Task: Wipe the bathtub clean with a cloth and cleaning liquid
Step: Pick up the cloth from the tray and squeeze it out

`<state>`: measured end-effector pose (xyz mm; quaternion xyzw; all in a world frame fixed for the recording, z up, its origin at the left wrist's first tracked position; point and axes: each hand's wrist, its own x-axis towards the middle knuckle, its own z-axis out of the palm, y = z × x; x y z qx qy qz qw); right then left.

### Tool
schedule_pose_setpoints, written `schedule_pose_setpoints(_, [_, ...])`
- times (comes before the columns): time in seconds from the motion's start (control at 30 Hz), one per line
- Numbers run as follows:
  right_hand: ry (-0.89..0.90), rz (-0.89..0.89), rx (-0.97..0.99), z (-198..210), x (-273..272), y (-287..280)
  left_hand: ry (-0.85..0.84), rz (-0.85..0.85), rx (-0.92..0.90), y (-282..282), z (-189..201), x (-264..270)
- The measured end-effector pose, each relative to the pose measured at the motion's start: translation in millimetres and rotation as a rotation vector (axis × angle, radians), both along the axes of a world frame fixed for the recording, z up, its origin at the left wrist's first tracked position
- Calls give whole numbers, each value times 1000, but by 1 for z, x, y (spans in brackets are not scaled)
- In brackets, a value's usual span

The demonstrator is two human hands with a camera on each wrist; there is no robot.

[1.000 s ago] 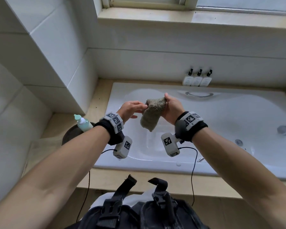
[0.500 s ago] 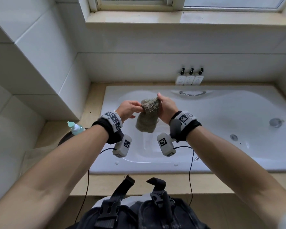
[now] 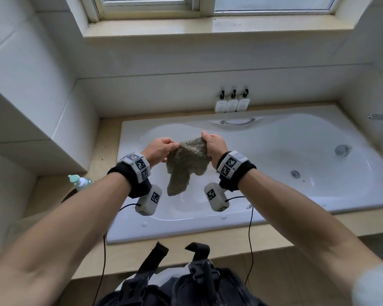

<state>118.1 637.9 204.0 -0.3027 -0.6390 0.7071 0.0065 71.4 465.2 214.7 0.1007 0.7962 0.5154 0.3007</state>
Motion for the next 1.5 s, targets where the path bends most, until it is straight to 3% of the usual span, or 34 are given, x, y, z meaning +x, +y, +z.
schedule_pose_setpoints(0.13, [-11, -2, -61, -4, 7, 7, 6, 44, -11, 2, -9, 4])
schedule_pose_setpoints(0.23, [-48, 14, 26, -8, 11, 9, 44, 104, 0, 2, -15, 9])
schedule_pose_setpoints(0.7, [-37, -105, 24, -28, 7, -18, 30, 128, 64, -19, -33, -1])
schedule_pose_setpoints(1.0, [-171, 103, -3, -30, 12, -48, -40, 122, 59, -37, -47, -16])
schedule_pose_setpoints(1.17, [-294, 69, 119, -47, 24, -64, -68, 162, 145, -33, -45, -23])
schedule_pose_setpoints(1.3, [-365, 108, -47, -54, 39, -71, -92, 224, 198, -31, -47, -27])
schedule_pose_setpoints(1.5, [-292, 131, -206, -60, 40, -78, -180, 245, 266, -35, -44, -22])
